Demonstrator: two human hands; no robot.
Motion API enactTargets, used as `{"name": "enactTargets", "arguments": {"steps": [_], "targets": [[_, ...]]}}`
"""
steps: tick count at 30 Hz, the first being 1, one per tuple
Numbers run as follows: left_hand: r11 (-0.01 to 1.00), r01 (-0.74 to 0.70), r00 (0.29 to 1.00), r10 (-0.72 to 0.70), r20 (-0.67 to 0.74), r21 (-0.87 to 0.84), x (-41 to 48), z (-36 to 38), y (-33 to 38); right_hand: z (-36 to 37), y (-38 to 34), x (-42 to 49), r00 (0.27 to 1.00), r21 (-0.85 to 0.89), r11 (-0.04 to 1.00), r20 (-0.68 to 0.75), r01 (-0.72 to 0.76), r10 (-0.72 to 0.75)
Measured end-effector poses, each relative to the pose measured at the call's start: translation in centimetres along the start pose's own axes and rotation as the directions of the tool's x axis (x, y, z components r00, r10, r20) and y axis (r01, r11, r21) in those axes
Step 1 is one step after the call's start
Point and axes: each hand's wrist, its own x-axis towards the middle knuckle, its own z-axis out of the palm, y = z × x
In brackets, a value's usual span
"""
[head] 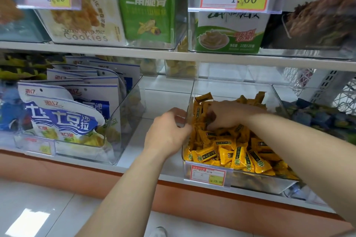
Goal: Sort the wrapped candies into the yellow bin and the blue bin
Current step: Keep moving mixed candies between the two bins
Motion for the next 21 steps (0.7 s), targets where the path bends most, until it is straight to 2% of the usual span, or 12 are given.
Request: {"name": "enactTargets", "arguments": {"steps": [5,10,14,19,21], "targets": [[1.0,-0.018,1.0,0.018,0.012,0.02,0.2,0.0,-0.2,1.7,1.0,0.5,0.991,0.109,0.994,-0.135,-0.012,0.027],[0.999,-0.039,0.999,0.039,0.013,0.01,0.3,0.1,-0.5,2.2,1.5,0.3,0.994,-0.024,0.998,-0.1,-0.054,0.051],[0.999,-0.048,0.999,0.048,0.014,-0.007,0.2,0.5,-0.6,2.7,1.0,0.5,0.979,-0.076,0.994,-0.193,-0.085,0.069],[0.997,-0.066,0.998,0.067,0.015,-0.039,-0.2,0.6,-0.6,2.2,0.3,-0.1,0.975,0.033,0.997,-0.211,-0.064,0.069],[0.997,-0.071,0.997,0.071,0.013,-0.037,-0.2,0.6,-0.7,1.6,0.4,-0.9,0.969,0.129,0.991,-0.239,-0.04,0.07]]}}
